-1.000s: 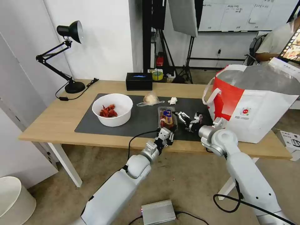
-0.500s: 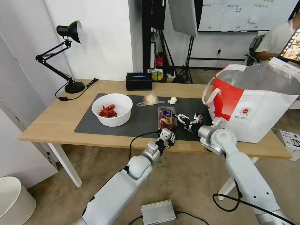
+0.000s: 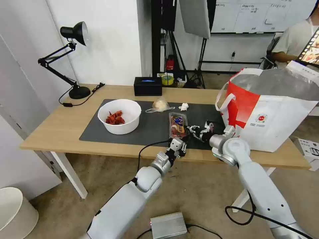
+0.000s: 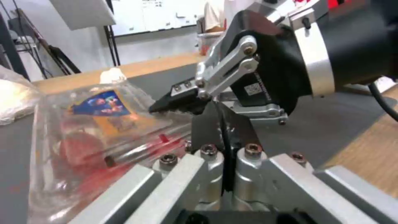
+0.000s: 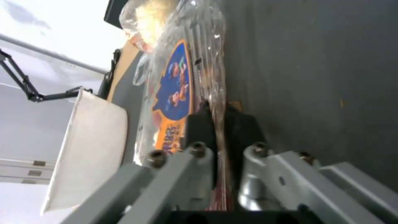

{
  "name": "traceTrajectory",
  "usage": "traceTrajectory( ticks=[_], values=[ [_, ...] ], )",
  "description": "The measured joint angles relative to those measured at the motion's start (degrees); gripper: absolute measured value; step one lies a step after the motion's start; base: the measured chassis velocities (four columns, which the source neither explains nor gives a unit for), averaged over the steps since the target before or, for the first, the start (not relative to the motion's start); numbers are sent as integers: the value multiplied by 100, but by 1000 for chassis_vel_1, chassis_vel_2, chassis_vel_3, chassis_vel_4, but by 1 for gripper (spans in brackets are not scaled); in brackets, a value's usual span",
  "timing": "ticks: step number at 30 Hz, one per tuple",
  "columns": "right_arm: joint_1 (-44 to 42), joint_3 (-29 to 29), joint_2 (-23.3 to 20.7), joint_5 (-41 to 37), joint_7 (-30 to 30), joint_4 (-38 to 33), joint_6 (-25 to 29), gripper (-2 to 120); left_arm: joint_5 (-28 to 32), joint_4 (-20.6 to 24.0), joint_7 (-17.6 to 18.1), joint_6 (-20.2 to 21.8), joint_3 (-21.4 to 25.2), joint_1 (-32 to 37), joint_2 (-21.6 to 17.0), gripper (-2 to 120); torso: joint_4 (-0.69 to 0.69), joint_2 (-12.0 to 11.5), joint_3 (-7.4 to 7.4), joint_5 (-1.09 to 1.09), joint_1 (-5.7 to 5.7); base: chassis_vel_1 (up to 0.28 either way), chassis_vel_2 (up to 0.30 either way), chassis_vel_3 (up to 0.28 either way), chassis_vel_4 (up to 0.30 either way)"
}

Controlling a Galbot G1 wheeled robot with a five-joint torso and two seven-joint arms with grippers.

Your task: Pick up the trash from the table and place it into the takeout bag.

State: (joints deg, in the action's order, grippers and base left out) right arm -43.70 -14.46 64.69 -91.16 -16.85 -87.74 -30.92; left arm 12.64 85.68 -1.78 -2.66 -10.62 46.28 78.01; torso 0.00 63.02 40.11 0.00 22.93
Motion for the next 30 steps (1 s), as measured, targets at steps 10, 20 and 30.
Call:
traceTrajectory(
  ticks=[10, 20, 30],
  values=[
    [-19, -26, 27, 30, 45, -41, 178, 0, 168, 277, 74, 0, 131, 16, -59, 10, -1, 0, 0, -1, 0, 0, 0, 0, 0],
    [-44, -62, 42, 39, 91, -153, 301, 0, 408, 815, 184, -44, 922, 561, -418, 47, -1, 0, -1, -2, -1, 0, 0, 0, 0],
    [-136, -84, 27, 98, 168, -426, 544, 0, 260, 1411, 156, -251, 1890, 1435, -764, 84, 0, 1, -1, -2, -1, 0, 0, 0, 0]
  ],
)
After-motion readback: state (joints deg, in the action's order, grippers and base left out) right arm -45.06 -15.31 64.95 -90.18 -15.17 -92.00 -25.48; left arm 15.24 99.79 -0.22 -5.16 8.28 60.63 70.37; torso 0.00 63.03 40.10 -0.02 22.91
